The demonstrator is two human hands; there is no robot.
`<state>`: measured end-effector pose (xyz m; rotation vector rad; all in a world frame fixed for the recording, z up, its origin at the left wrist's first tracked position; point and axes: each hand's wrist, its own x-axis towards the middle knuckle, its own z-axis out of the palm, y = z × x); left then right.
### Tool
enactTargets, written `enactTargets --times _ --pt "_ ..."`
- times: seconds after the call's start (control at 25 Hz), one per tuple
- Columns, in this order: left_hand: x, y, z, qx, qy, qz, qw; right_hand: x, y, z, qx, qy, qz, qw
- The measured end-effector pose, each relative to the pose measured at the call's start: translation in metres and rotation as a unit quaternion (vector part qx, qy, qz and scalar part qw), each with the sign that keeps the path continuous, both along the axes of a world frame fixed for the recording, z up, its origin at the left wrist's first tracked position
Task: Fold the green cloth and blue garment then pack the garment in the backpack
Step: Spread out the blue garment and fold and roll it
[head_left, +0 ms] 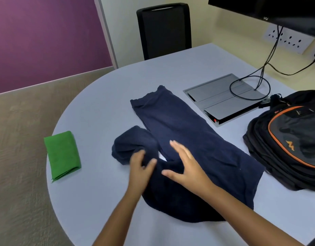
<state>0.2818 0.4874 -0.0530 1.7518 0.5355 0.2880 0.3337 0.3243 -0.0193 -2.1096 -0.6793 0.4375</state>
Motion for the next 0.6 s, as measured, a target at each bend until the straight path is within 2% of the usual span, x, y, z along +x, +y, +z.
enactTargets --times 0.04,0.08,0.16,0.2,0.28,0.32,0.4,0.44,0.48,0.52,0.56,0.6 --pt "0.001 -0.014 0.002 0.07 -0.003 -0.062 0.996 0.0 0.019 0.014 0.019 -0.028 -0.02 0.999" --pt "0.001 -0.024 0.002 0.098 -0.016 -0.127 0.987 0.003 0.034 0.023 0.01 -0.045 -0.034 0.998" --pt "-0.002 -0.027 -0.005 0.112 -0.056 -0.213 0.969 0.016 0.051 0.026 -0.046 -0.059 -0.061 0.995" --pt "-0.005 -0.022 -0.008 0.117 -0.065 -0.221 0.966 0.026 0.051 0.022 -0.078 -0.057 -0.08 0.992" --pt "-0.015 -0.004 -0.019 0.103 -0.053 -0.141 0.983 0.047 0.043 0.011 -0.118 -0.055 -0.13 0.983" --pt "-0.016 0.009 -0.028 0.093 -0.028 -0.054 0.994 0.056 0.037 0.005 -0.112 -0.037 -0.164 0.979" --pt "-0.014 0.038 -0.049 0.106 0.122 0.101 0.982 0.066 0.027 -0.002 -0.061 0.029 -0.221 0.973" --pt "-0.007 0.05 -0.057 0.121 0.22 0.121 0.96 0.068 0.023 -0.004 -0.055 0.07 -0.227 0.97" --pt "0.002 0.061 -0.067 0.1 0.294 0.113 0.944 0.068 0.022 -0.006 -0.083 0.102 -0.219 0.967" --pt "0.015 0.068 -0.069 0.028 0.323 0.095 0.941 0.067 0.023 -0.009 -0.136 0.121 -0.193 0.964" --pt "0.028 0.073 -0.069 -0.088 0.316 0.069 0.942 0.068 0.024 -0.014 -0.188 0.134 -0.165 0.959" --pt "0.039 0.073 -0.061 -0.242 0.288 0.036 0.926 0.07 0.025 -0.023 -0.211 0.145 -0.153 0.955"
